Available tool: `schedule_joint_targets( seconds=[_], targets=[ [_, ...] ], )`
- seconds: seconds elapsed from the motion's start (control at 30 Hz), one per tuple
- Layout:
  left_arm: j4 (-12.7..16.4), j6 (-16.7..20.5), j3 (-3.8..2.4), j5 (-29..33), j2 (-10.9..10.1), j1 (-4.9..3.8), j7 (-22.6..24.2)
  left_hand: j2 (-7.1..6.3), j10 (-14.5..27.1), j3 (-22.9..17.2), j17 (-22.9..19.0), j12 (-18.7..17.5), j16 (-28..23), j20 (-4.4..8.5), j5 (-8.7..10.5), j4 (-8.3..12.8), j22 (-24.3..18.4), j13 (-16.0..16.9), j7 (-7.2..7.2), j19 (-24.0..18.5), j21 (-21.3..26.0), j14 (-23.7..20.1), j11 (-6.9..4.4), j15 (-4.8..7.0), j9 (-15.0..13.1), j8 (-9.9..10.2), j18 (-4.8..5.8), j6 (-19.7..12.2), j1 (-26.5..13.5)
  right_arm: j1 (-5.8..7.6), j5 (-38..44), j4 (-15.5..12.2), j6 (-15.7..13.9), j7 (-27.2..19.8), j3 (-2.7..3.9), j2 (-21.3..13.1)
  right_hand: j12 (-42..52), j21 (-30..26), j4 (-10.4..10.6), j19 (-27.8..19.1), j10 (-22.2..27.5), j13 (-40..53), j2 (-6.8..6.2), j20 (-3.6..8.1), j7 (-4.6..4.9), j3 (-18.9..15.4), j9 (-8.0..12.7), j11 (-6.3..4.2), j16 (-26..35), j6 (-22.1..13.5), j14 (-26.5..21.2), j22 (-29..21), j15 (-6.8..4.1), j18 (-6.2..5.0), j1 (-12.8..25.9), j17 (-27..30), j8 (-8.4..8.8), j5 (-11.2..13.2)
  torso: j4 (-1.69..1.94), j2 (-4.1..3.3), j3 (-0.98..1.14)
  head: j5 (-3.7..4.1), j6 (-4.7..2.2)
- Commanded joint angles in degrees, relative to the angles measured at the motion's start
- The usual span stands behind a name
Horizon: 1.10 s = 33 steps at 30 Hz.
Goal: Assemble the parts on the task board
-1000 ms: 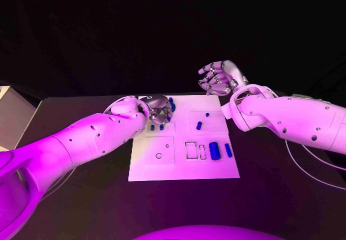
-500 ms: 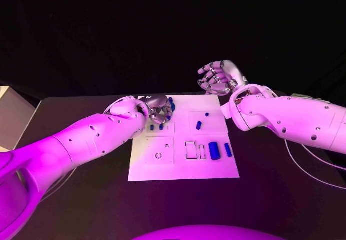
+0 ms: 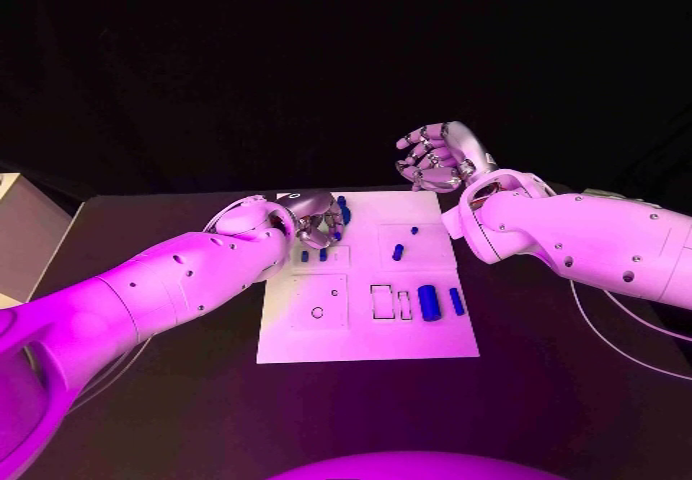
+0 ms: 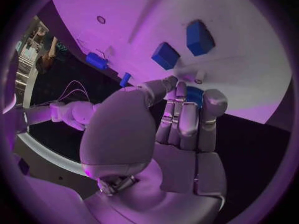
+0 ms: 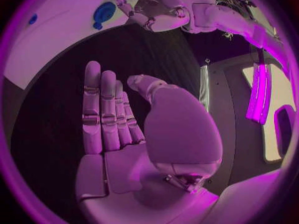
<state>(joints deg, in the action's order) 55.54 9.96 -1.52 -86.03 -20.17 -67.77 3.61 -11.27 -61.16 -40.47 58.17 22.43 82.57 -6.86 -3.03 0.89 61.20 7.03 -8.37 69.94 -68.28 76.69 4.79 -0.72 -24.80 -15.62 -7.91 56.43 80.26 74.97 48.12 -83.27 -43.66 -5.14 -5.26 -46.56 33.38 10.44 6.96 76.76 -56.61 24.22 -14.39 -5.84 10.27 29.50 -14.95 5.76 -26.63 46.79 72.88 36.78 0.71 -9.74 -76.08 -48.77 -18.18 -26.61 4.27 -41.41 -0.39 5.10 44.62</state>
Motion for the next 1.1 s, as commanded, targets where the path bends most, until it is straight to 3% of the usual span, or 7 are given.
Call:
schedule_joint_targets(
  seconds=[0.03, 0.3, 0.47, 0.77, 1.1],
  targets=[
    [1.7, 0.6, -0.25, 2.3, -1.2, 0.03, 0.1, 0.08, -0.4, 0.1, -0.1, -0.4, 0.1, 0.07, -0.05, 0.3, 0.0, 0.0, 0.03, 0.3, -0.1, 0.5, -0.02, -0.04, 0.0, 0.3, 0.64, 0.5, -0.2, 0.03, 0.1, 0.1, 0.0, -0.5, 0.03, -0.1, 0.3, -0.2, 0.0, 0.2, -0.3, -0.1, 0.19, -0.03, 0.32, -0.2, 0.0, -0.17, 0.3, 0.2, 0.5, -0.1, 0.04, -0.52, 0.0, 0.0, -0.39, -0.4, 0.12, 0.07, -0.01, 0.09, 0.0],
    [5.6, 0.3, -2.2, 3.5, -4.7, 0.04, -0.9, 0.01, -0.5, 0.2, -0.2, -0.6, 0.1, 0.07, -0.04, 0.3, 0.0, 0.0, 0.01, 0.2, -0.1, 0.5, 0.0, -0.06, -0.1, 0.4, 0.63, 0.5, -0.3, 0.02, 0.1, 0.4, 0.0, -0.6, 0.03, -0.2, 0.3, -0.2, 0.0, 0.2, -0.3, -0.1, 0.19, -0.03, 0.32, -0.2, 0.0, -0.17, 0.3, 0.2, 0.5, -0.1, 0.04, -0.52, 0.0, 0.0, -0.39, -0.4, 0.43, 0.16, -0.05, 0.2, 0.1],
    [6.9, -0.2, -3.13, 3.8, -6.4, 0.04, -1.5, -0.02, -0.6, 0.2, -0.1, -0.7, 0.1, 0.07, -0.05, 0.4, 0.0, 0.0, 0.0, 0.3, -0.2, 0.5, 0.01, -0.07, -0.1, 0.4, 0.65, 0.5, -0.3, -0.06, 0.1, 0.7, 0.1, -0.6, 0.03, -0.1, 0.3, -0.2, 0.0, 0.2, -0.3, -0.1, 0.19, -0.03, 0.32, -0.2, 0.0, -0.17, 0.3, 0.2, 0.5, -0.1, 0.04, -0.52, 0.0, 0.0, -0.39, -0.4, 0.32, 0.07, -0.1, 0.11, 0.13],
    [7.5, -1.5, -3.48, 3.9, -7.9, 0.08, -2.2, -0.04, -0.6, 0.2, -0.3, -0.9, 0.1, 0.08, -0.05, 0.4, 0.0, 0.0, -0.01, 0.3, -0.1, 0.4, 0.02, -0.08, -0.1, 0.5, 0.63, 0.5, -0.3, -0.13, 0.1, 0.8, 0.1, -0.6, 0.03, -0.1, 0.3, -0.2, 0.0, 0.3, -0.3, -0.1, 0.17, -0.02, 0.31, -0.2, 0.1, -0.18, 0.3, 0.2, 0.6, -0.1, 0.02, -0.52, 0.0, -0.1, -0.4, -0.4, 0.33, 0.05, -0.12, -0.06, 0.25],
    [5.3, -1.8, -3.5, 3.4, -7.0, 0.87, -1.9, -0.05, -0.7, 0.2, -0.4, -1.1, 0.1, 0.1, -0.04, 0.4, 0.0, 0.0, -0.06, 0.3, -0.1, 0.4, 0.06, -0.1, -0.1, 0.5, 0.63, 0.6, -0.3, -0.18, 0.1, 0.9, 0.2, -0.6, 0.02, 0.1, 0.3, -0.2, 0.0, 0.3, -0.3, -0.1, 0.17, -0.02, 0.31, -0.2, 0.1, -0.18, 0.3, 0.2, 0.6, -0.1, 0.02, -0.52, 0.0, -0.1, -0.4, -0.4, 0.13, -0.01, -0.01, -0.35, 0.28]
  ],
)
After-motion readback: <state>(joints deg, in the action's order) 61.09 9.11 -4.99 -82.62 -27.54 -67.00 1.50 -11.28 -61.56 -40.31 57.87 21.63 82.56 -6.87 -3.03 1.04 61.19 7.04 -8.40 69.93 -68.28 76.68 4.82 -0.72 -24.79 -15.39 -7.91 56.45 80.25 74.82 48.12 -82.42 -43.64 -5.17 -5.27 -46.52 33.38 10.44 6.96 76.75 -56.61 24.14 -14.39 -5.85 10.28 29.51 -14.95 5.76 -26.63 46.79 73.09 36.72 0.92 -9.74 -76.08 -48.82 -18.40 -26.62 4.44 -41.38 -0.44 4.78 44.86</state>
